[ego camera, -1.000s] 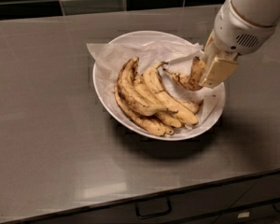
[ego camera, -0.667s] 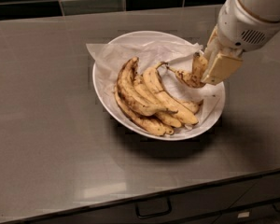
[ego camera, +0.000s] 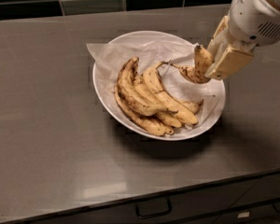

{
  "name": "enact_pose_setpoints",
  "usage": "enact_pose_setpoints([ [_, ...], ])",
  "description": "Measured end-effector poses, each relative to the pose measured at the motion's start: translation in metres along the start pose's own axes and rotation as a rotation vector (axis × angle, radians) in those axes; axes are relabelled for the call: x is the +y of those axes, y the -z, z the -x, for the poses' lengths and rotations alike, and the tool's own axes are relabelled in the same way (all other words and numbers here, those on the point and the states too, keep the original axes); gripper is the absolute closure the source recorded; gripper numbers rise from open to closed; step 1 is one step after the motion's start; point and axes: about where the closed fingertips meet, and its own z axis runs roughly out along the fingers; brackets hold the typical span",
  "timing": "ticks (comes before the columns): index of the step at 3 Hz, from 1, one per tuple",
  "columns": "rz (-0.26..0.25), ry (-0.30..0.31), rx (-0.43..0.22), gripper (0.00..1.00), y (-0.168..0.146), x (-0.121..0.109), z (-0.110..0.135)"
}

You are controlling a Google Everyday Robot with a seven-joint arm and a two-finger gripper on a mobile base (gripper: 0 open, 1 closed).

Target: Pick banana from white bowl

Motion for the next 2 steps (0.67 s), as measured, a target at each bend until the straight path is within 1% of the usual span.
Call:
enact_pose_setpoints([
  [1,-0.010,0.031,-0.035,1.00,0.0117,0.0046,0.0086],
  [2,-0.010,0.033,-0.038,1.00,0.0121,0.0049,0.0093],
])
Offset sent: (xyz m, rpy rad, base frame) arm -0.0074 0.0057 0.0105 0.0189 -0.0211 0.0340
